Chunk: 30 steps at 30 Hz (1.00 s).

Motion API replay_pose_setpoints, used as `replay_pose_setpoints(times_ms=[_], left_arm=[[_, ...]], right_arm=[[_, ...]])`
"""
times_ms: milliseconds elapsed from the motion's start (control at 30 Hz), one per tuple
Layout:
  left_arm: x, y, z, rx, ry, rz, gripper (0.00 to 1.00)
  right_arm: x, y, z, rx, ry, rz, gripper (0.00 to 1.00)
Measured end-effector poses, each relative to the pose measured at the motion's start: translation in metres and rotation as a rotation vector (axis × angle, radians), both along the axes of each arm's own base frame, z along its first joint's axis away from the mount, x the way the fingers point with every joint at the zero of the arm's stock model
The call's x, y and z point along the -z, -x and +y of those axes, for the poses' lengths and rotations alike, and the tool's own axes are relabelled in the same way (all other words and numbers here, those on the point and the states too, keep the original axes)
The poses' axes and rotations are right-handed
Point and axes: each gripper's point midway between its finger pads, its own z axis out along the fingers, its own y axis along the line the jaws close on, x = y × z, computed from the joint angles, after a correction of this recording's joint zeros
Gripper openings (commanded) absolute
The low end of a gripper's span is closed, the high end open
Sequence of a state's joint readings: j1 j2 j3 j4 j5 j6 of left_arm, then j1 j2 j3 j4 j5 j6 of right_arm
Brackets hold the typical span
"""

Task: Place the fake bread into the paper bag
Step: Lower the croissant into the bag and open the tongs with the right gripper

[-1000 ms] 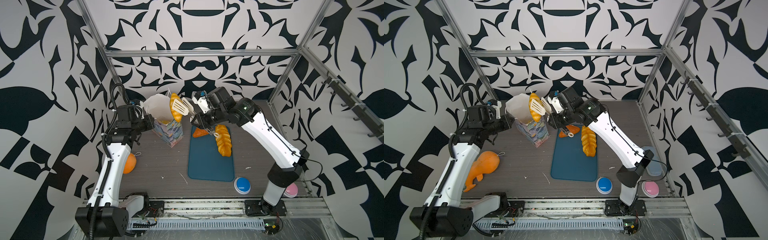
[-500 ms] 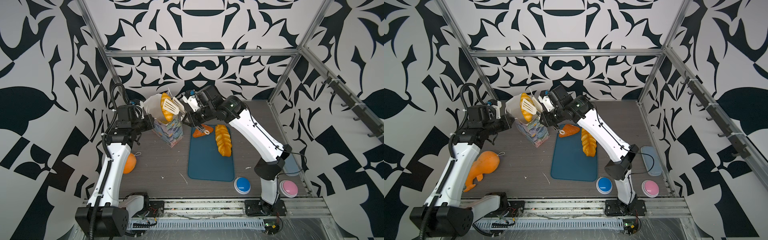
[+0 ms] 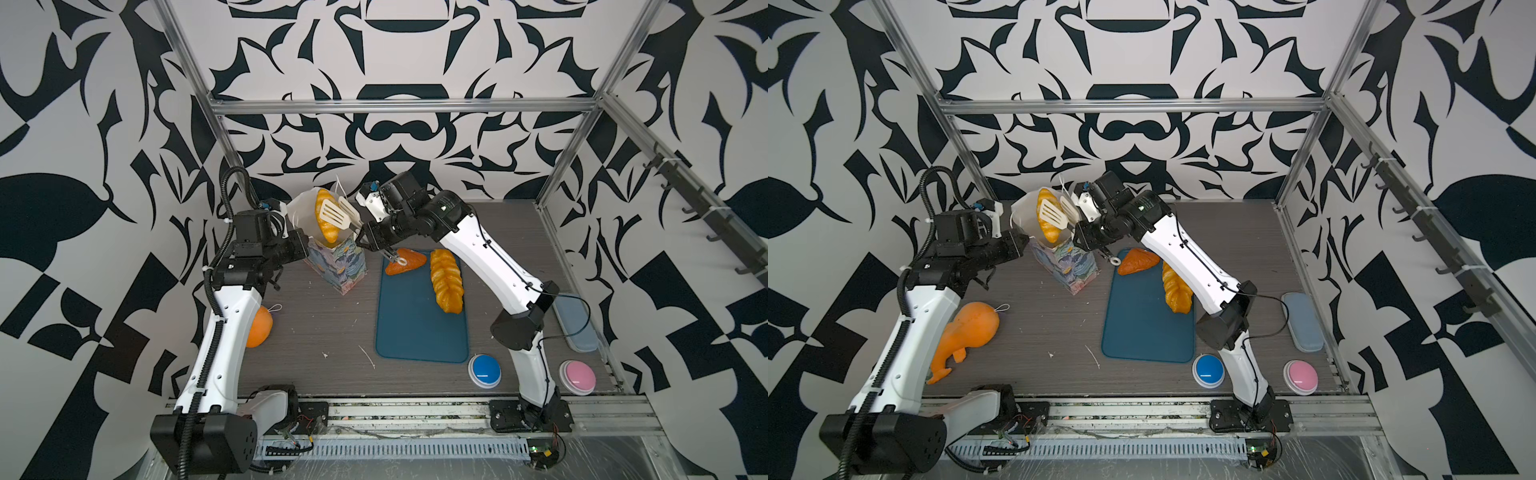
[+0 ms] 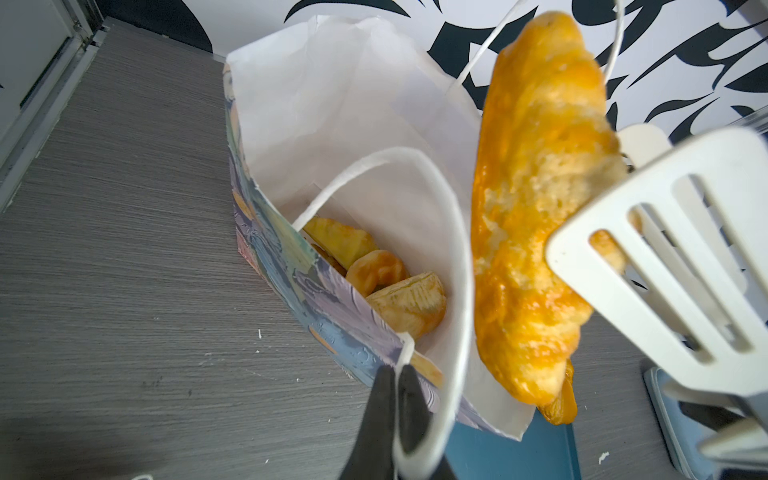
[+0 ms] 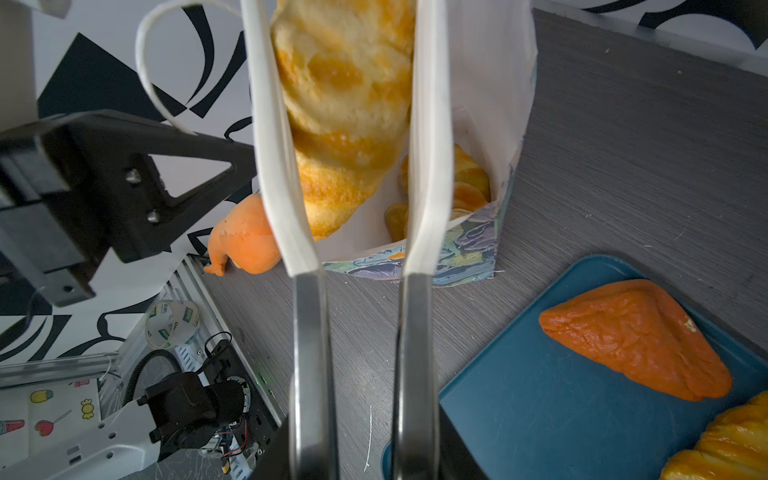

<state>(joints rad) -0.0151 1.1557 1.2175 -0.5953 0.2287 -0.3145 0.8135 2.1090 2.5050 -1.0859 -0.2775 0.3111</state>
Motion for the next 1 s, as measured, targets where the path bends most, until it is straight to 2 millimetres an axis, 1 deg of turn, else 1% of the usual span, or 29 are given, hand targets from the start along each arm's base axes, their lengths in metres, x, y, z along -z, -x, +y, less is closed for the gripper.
replay_pose_setpoints(times_ms=[167, 367, 667, 833, 1000], left_arm=[[0.0, 0.0, 0.0, 0.0, 0.0, 0.0, 0.0], [0.0, 0.0, 0.0, 0.0, 0.0, 0.0, 0.0], [0.0, 0.0, 0.0, 0.0, 0.0, 0.0, 0.0], [0.0, 0.0, 0.0, 0.0, 0.0, 0.0, 0.0], [0.0, 0.0, 0.0, 0.0, 0.0, 0.0, 0.0]], right_arm=[[0.007, -0.011, -0.001, 0.017, -0.004, 0.015, 0.38], [0.015, -0.018, -0.003, 0.033, -0.003, 0.042, 0.38], [0.018, -0.018, -0.001, 0.033, -0.006, 0.059, 0.38], [0.028, -0.019, 0.002, 0.028, -0.003, 0.07, 0.38], [0.038, -0.02, 0.006, 0.022, -0.002, 0.081, 0.42]])
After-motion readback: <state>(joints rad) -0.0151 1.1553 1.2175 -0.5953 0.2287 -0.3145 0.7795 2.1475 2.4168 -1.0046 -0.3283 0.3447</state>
